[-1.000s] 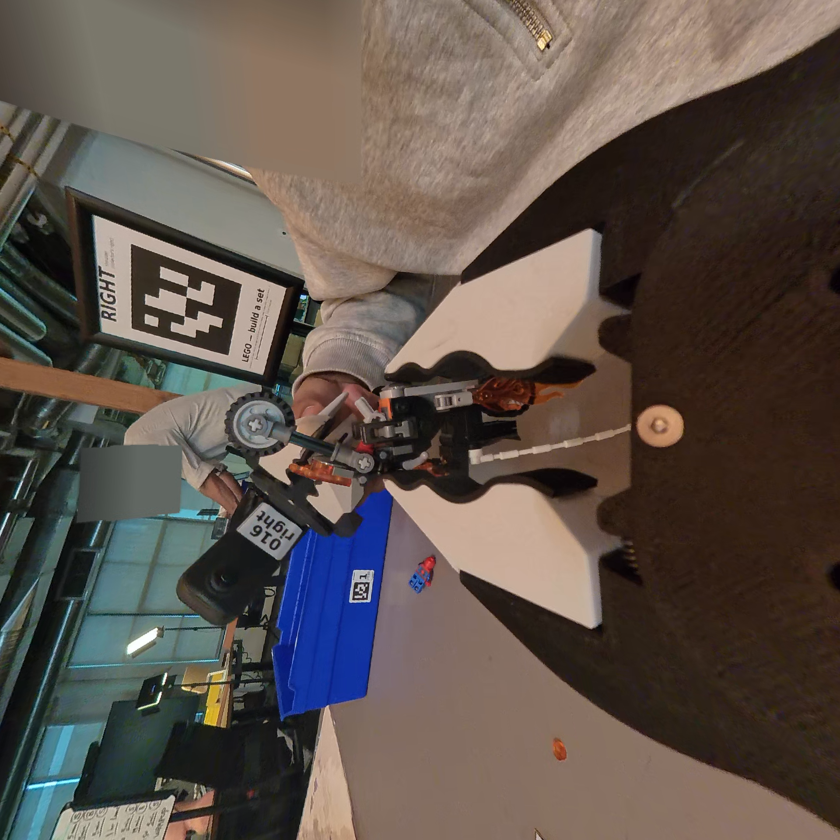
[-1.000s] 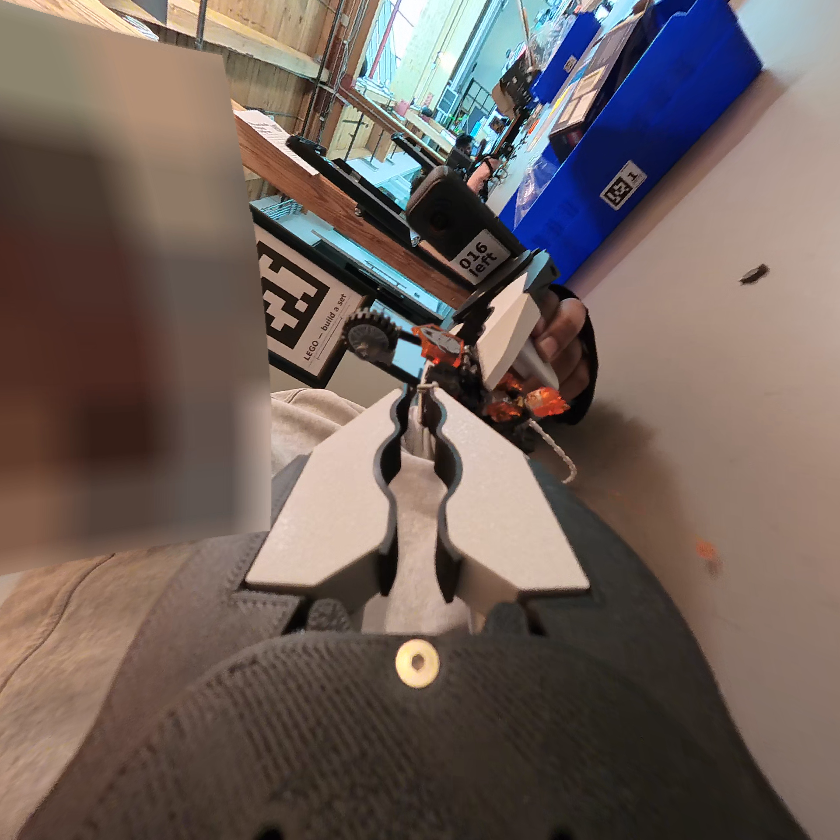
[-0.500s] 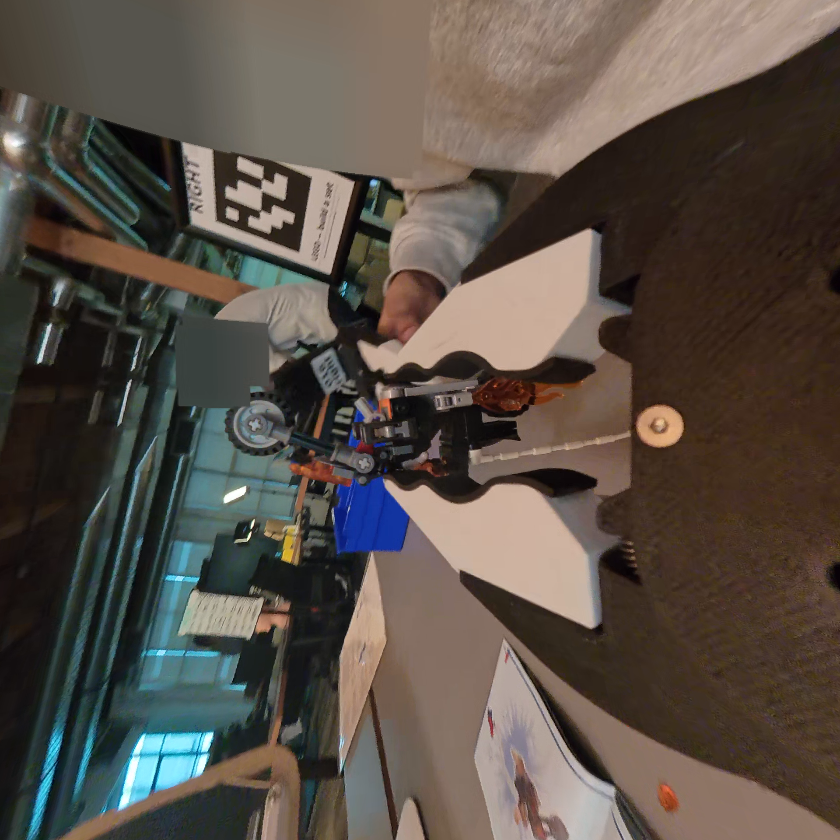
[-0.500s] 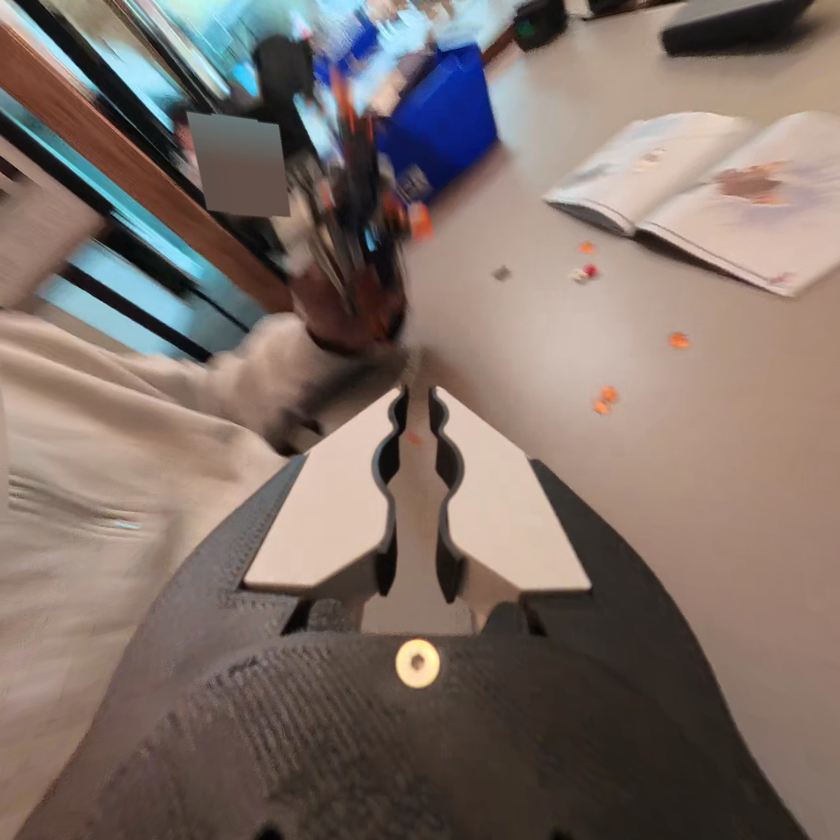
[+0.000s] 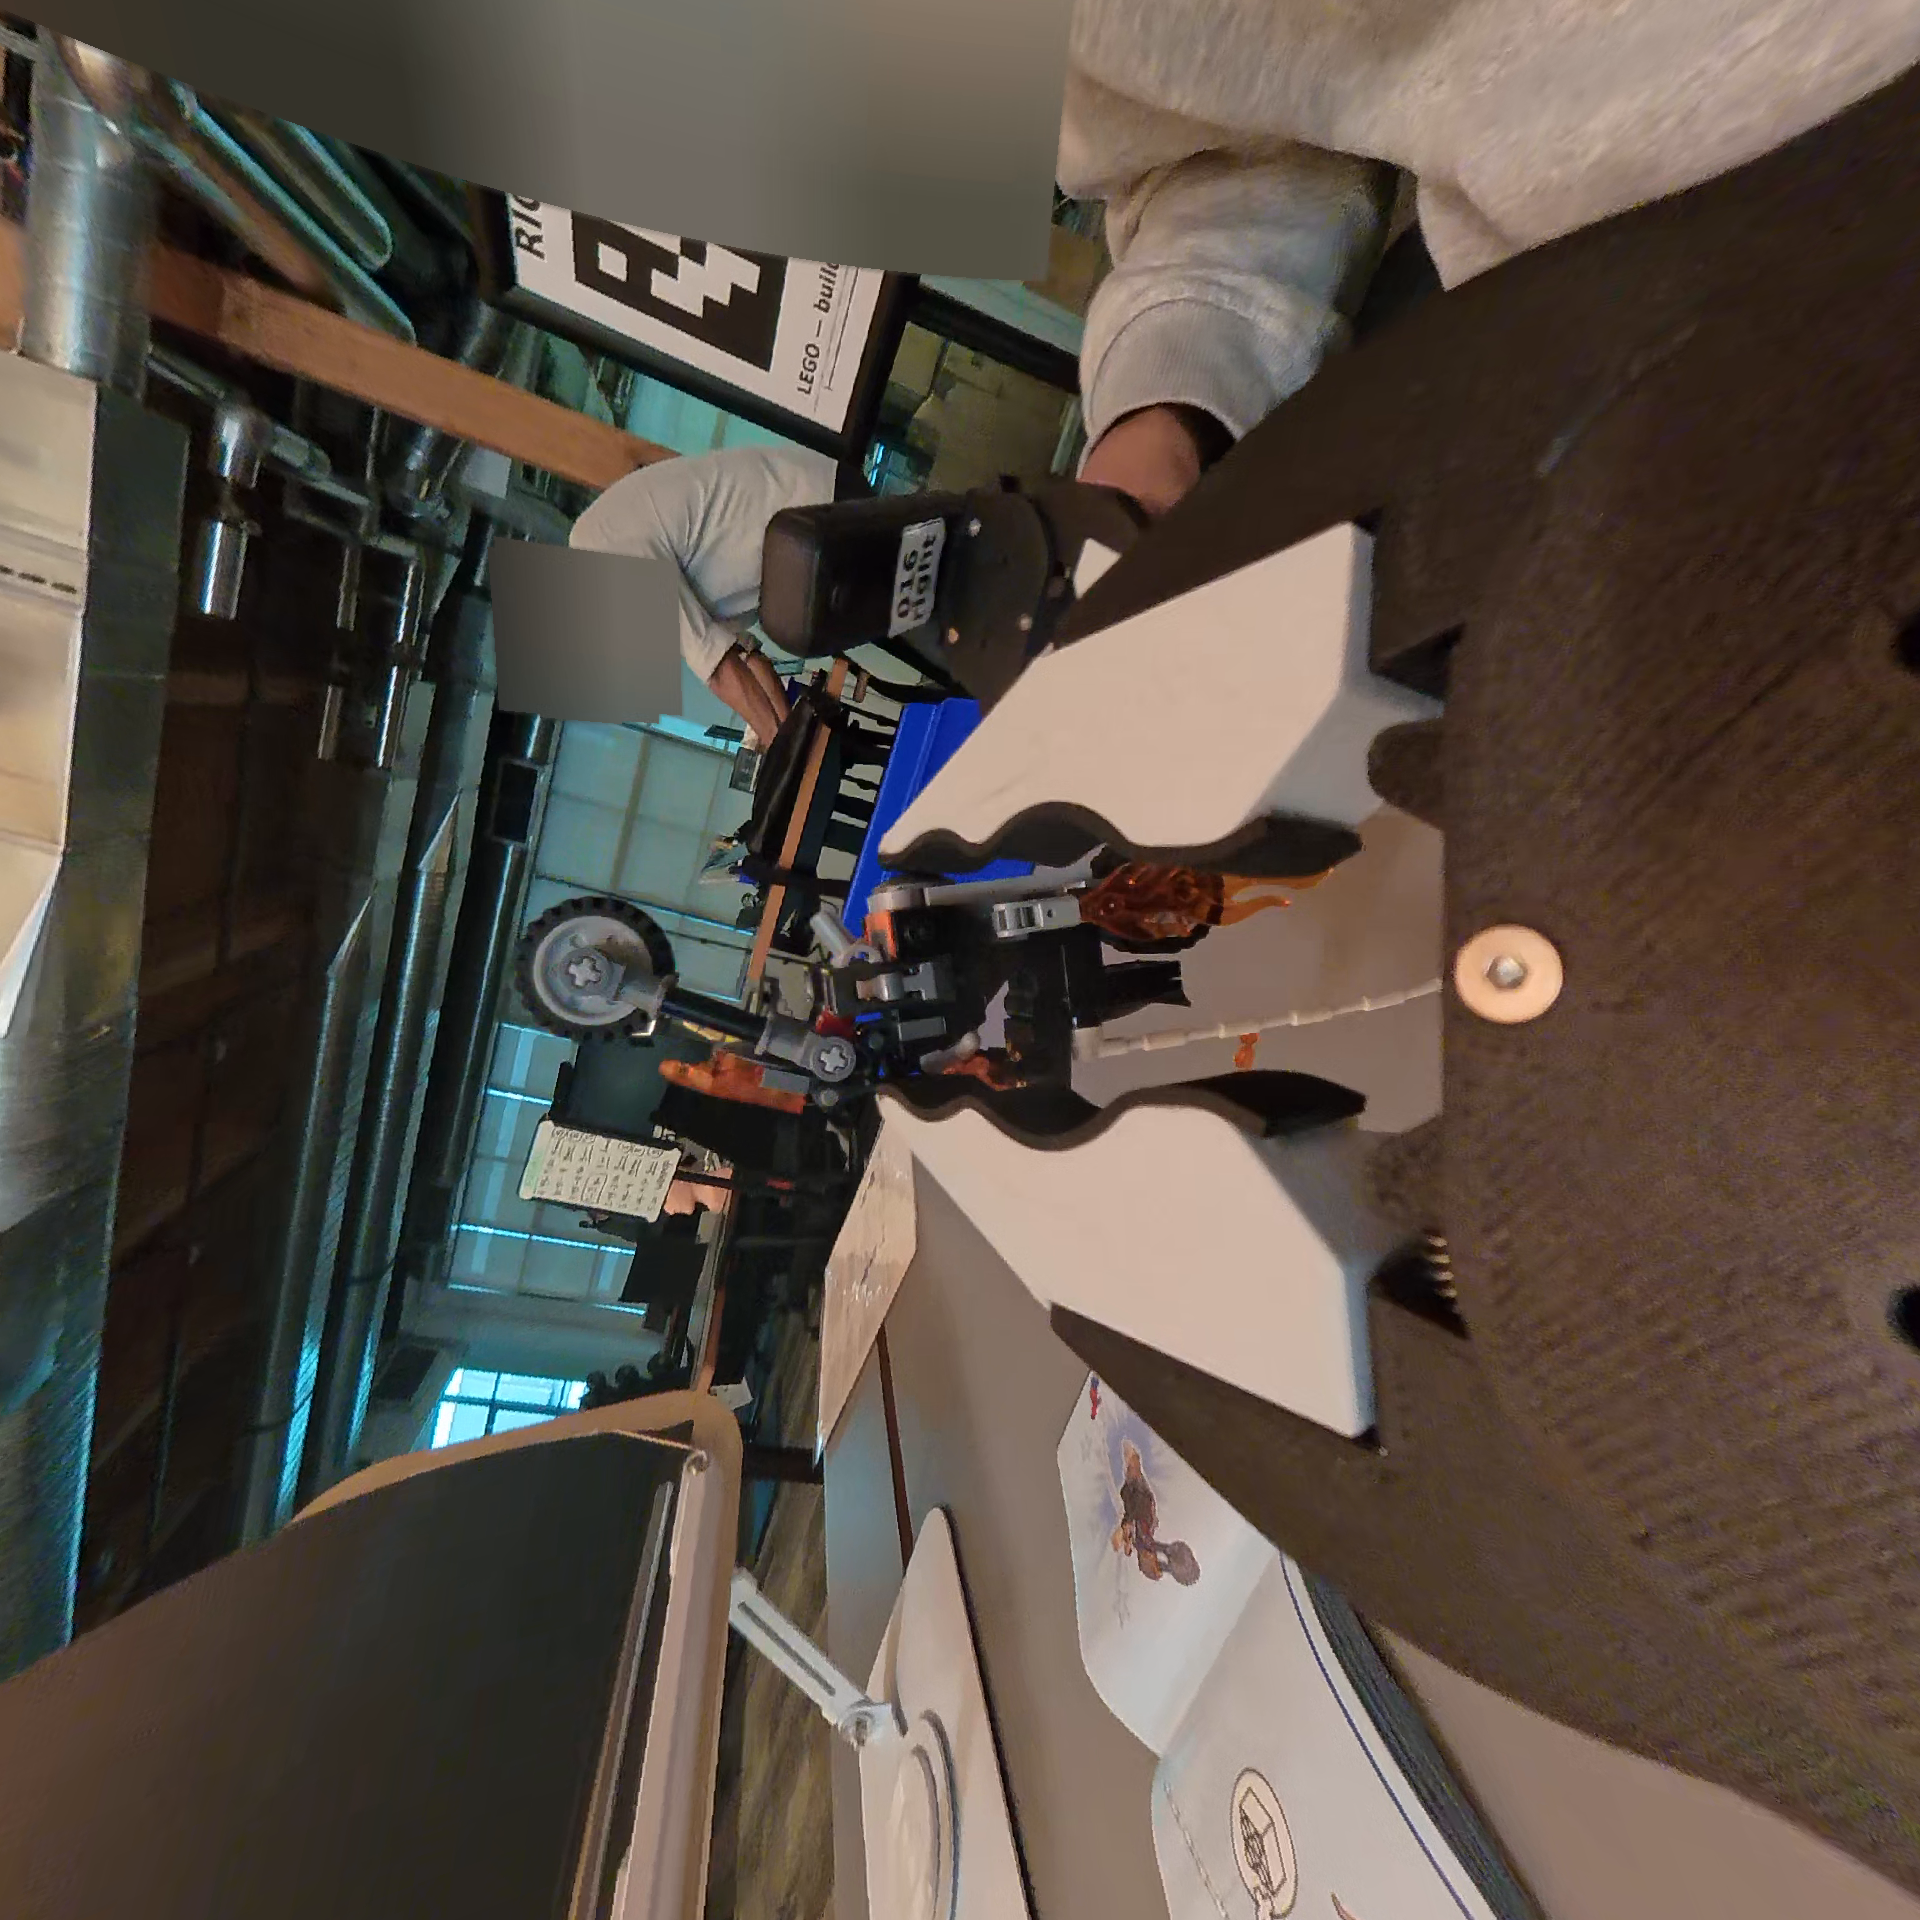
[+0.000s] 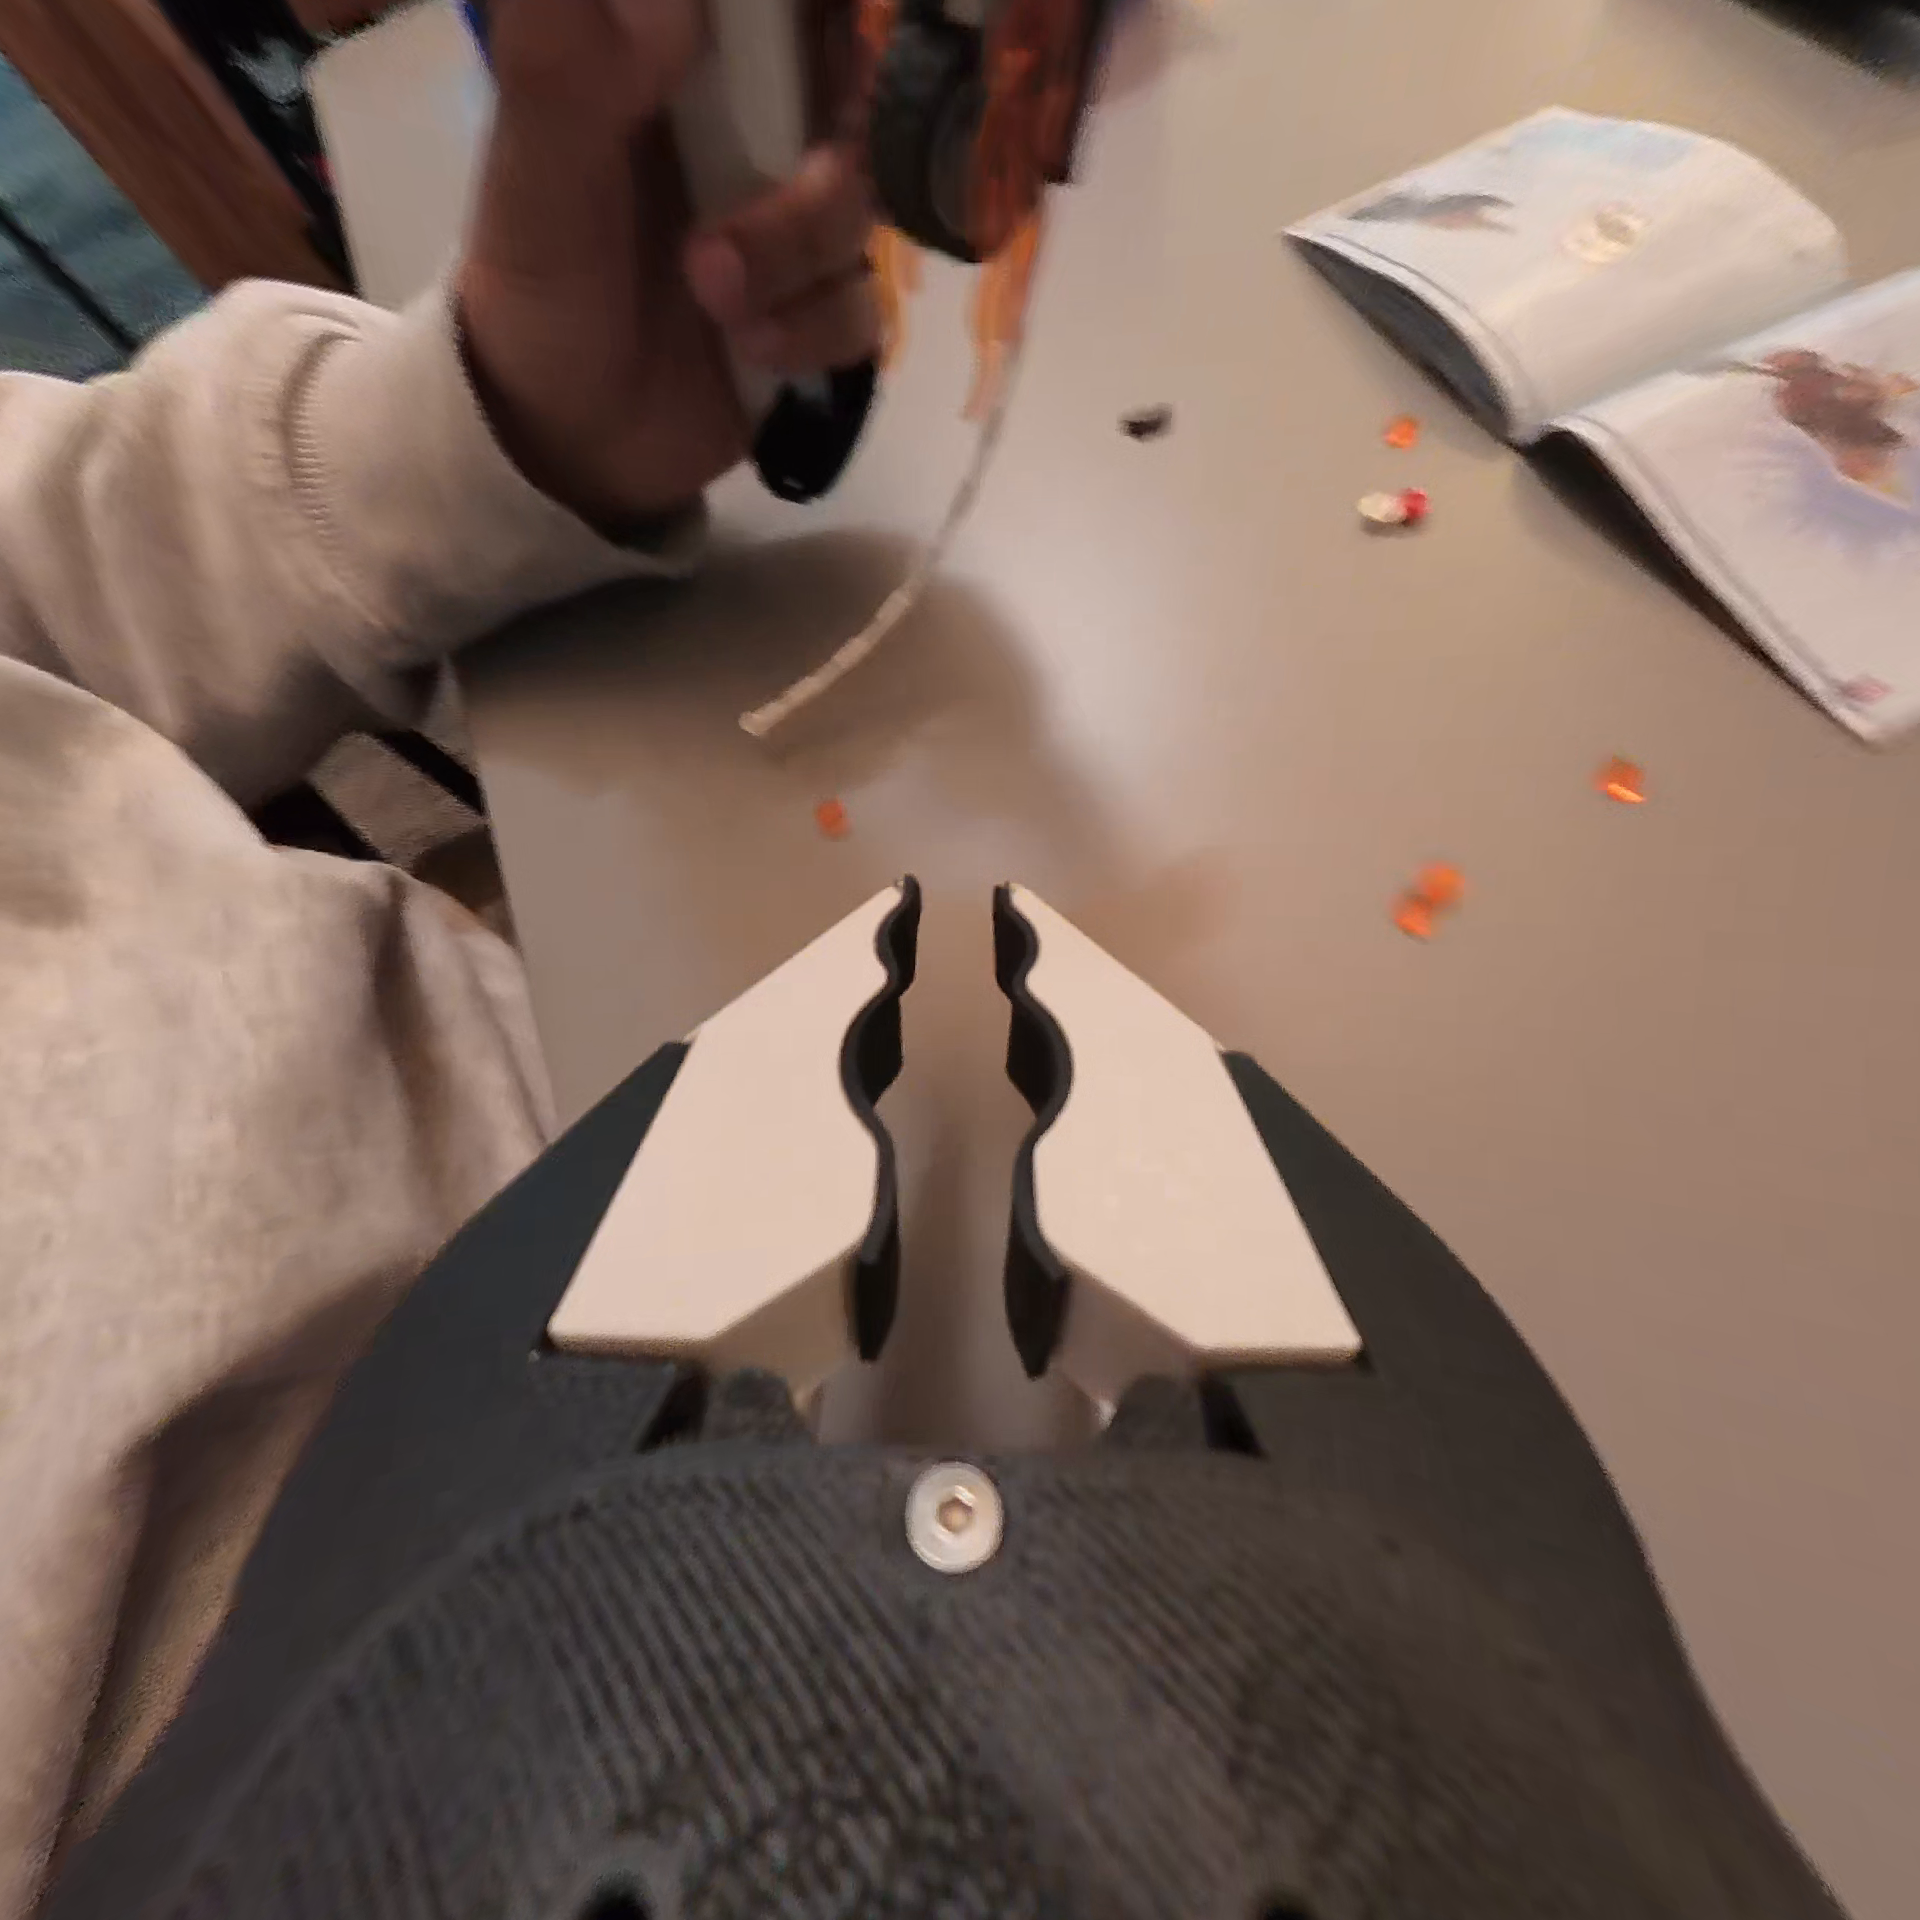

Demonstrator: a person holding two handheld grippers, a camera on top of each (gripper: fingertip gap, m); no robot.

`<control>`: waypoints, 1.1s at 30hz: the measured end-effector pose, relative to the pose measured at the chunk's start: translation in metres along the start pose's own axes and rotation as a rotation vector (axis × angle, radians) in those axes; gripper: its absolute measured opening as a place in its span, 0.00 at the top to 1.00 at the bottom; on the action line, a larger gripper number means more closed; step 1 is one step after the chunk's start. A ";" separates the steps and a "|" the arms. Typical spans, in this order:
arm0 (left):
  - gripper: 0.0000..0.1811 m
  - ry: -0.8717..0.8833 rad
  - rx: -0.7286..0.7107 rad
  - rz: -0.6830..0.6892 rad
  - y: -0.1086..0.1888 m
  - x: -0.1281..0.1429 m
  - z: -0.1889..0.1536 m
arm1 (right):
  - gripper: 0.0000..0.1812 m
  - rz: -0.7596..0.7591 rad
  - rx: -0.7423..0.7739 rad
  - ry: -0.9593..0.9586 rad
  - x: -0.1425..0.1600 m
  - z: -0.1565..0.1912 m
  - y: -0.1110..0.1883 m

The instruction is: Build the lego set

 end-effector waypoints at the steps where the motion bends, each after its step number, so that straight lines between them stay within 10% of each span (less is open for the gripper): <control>1: 0.80 0.002 -0.003 -0.006 0.001 0.000 0.001 | 0.93 -0.003 -0.020 0.010 -0.001 0.005 -0.005; 33: 0.80 0.067 0.040 -0.021 0.000 0.001 0.003 | 0.97 0.115 -0.114 0.253 -0.013 0.042 -0.068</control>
Point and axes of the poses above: each gripper's, where its closed fingertips meet, y back along the fingers, x out of its underside, z = x × y across the jaws, the point moved 10 cm from there along y, back along the fingers, and after that the axes turned 10 degrees about x, right-handed, at the moved point
